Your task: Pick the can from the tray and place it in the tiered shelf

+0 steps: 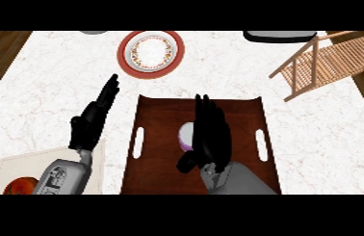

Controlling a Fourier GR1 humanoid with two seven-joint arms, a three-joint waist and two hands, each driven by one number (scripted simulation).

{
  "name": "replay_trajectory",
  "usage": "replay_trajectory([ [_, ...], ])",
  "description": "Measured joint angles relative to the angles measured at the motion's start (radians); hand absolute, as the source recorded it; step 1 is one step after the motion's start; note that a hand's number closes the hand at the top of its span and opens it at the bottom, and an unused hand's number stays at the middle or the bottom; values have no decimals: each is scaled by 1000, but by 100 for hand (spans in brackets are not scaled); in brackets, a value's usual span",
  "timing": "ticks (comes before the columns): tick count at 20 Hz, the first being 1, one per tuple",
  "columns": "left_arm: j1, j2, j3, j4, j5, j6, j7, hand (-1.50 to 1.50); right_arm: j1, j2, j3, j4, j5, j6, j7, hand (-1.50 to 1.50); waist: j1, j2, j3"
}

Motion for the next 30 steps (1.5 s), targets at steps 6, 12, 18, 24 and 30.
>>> replay_trajectory([
  [6, -24, -21, 7, 14, -18, -4, 12, 0, -18, 0, 39, 78, -30, -49, -14, -150, 3, 1, 0],
  [12, -11, -21, 27, 11, -26, -24, 3, 0, 14, 2, 45, 98, -33, -73, -34, 150, 2, 0, 0],
  [18, -4, -45, 28, -4, -52, -17, 17, 0, -19, 0, 77, 126, -39, -58, -40, 150, 2, -3, 0],
  [24, 7, -44, 50, -4, -57, -44, 5, 0, -15, 0, 68, 136, 10, -54, -67, 150, 1, -4, 0],
  [30, 34, -40, 66, -25, -56, -39, 10, 0, 160, -269, 54, -108, -130, -2, -368, 150, -29, -6, 2],
])
